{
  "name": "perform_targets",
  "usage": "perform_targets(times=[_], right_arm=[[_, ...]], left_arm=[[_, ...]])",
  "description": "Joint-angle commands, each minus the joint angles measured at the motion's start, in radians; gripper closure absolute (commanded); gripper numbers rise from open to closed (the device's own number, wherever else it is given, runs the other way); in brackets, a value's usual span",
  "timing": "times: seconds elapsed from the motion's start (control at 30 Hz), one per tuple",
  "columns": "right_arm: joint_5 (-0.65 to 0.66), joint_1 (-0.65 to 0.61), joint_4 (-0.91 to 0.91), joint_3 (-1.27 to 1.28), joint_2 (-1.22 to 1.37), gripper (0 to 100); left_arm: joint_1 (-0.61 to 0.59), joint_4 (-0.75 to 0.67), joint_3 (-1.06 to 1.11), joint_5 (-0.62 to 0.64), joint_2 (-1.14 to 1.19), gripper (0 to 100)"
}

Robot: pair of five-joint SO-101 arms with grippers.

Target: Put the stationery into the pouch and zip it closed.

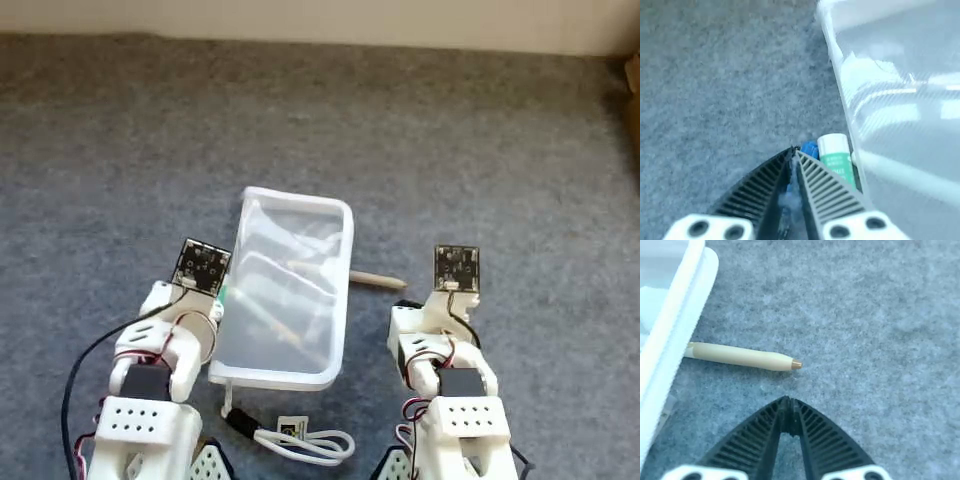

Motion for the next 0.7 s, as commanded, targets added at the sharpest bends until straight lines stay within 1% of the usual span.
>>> perform_targets(times=[0.0, 0.13, 0.23, 0.33, 0.4, 0.43, 0.5, 0.57, 0.67], right_arm=[[0.003, 0.005, -0.021, 0.084, -0.015, 99.4], [0.006, 0.005, -0.018, 0.082, -0.015, 99.4], [0.006, 0.005, -0.019, 0.082, -0.015, 99.4], [0.008, 0.053, -0.019, 0.067, -0.015, 99.4], [0.011, 0.093, -0.018, 0.022, -0.015, 99.4], [0.032, 0.107, -0.015, -0.002, -0.015, 99.4], [0.110, 0.125, 0.013, -0.053, -0.015, 99.4], [0.172, 0.122, 0.076, -0.116, -0.015, 99.4], [0.199, 0.119, 0.205, -0.246, -0.015, 99.4]], left_arm=[[-0.025, -0.101, 0.021, 0.008, -0.012, 99], [-0.113, -0.101, 0.021, 0.008, -0.012, 99], [-0.119, -0.098, 0.005, 0.008, -0.012, 99], [-0.127, -0.011, -0.044, 0.008, -0.012, 98], [-0.145, 0.091, -0.094, 0.008, -0.012, 94], [-0.166, 0.146, -0.122, 0.009, -0.012, 90], [-0.214, 0.233, -0.163, 0.014, -0.012, 80], [-0.255, 0.287, -0.186, 0.025, -0.012, 74], [-0.291, 0.299, -0.197, 0.078, -0.012, 73]])
